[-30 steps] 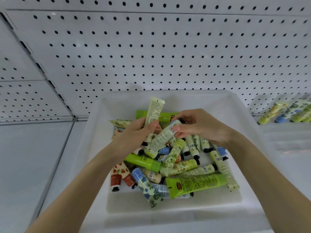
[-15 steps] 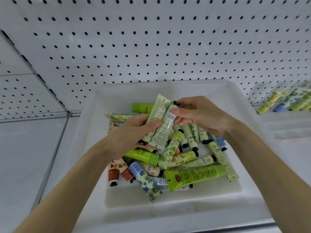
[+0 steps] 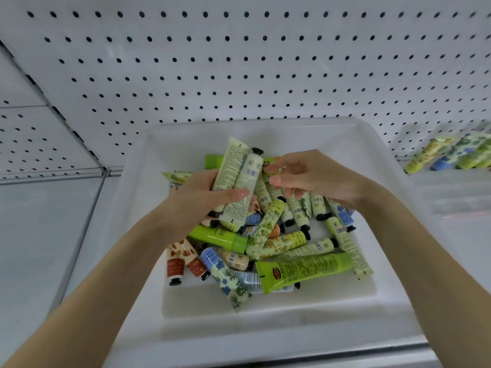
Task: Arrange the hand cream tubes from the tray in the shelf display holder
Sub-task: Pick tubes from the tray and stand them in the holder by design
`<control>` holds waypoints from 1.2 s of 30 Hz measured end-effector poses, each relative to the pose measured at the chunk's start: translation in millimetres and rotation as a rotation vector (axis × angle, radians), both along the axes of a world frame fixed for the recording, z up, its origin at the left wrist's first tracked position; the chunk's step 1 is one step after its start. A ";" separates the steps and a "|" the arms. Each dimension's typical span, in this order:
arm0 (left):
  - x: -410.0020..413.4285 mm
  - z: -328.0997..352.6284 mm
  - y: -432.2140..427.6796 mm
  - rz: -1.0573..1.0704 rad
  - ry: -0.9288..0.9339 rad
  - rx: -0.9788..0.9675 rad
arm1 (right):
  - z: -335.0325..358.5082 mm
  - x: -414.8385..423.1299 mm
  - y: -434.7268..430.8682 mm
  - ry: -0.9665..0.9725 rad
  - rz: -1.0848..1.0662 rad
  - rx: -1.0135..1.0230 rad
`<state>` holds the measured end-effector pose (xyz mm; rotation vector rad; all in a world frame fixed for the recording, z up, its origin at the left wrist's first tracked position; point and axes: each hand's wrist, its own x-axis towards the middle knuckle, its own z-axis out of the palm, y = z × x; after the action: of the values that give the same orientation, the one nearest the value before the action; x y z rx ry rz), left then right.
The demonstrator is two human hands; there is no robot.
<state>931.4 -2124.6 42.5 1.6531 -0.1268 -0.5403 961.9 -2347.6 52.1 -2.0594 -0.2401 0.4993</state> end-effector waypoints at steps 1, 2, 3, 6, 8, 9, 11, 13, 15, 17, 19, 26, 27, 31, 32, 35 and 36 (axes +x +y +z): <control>0.9 0.6 1.3 0.041 0.006 -0.019 | -5.2 2.2 -3.7 -0.024 0.019 -0.128; 1.8 1.4 2.1 0.077 0.013 -0.048 | -10.9 3.8 -6.2 -0.030 0.047 -0.246; 2.6 2.1 2.8 0.105 0.017 -0.076 | -17.0 5.0 -7.2 -0.024 0.079 -0.345; 2.9 3.6 3.1 0.156 0.035 -0.148 | -31.1 7.0 -2.9 0.017 0.158 -0.488; 2.8 2.9 2.2 0.155 0.046 -0.166 | -35.4 7.7 2.0 -0.005 0.186 -0.535; 2.7 2.2 1.7 0.150 0.050 -0.166 | -36.3 7.5 3.7 -0.019 0.187 -0.549; 3.0 1.4 0.9 0.135 0.057 -0.167 | -36.4 6.8 5.2 -0.037 0.187 -0.559; 3.5 0.8 1.3 0.116 0.063 -0.161 | -35.8 6.2 5.2 -0.055 0.181 -0.566; 3.6 0.9 1.8 0.099 0.062 -0.156 | -35.6 6.2 5.5 -0.065 0.153 -0.544; 3.8 0.6 2.3 0.099 0.061 -0.158 | -34.5 5.9 7.8 -0.055 0.136 -0.511; 3.6 0.3 2.5 0.106 0.063 -0.163 | -31.2 5.5 7.9 0.003 0.126 -0.422; 1.9 6.4 2.0 0.149 0.110 -0.233 | 17.4 -2.5 -20.9 0.065 0.050 -0.040; 1.7 8.1 1.4 0.149 0.125 -0.241 | 23.1 -5.6 -22.9 0.045 0.031 0.037; -0.3 12.2 -3.0 0.095 0.149 -0.153 | 32.5 -13.8 -17.5 -0.014 -0.020 0.213; -1.0 12.0 -4.3 0.085 0.159 -0.121 | 32.4 -14.7 -14.6 -0.026 -0.022 0.217; -2.8 9.0 -8.4 0.040 0.170 -0.072 | 29.5 -18.9 -5.2 -0.079 -0.025 0.201; -4.5 9.0 -10.1 0.013 0.164 -0.064 | 28.1 -20.5 -2.9 -0.102 -0.028 0.195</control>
<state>926.9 -2134.7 51.5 1.5402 -0.0124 -0.6527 941.4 -2350.5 80.2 -1.8971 -0.3076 0.3397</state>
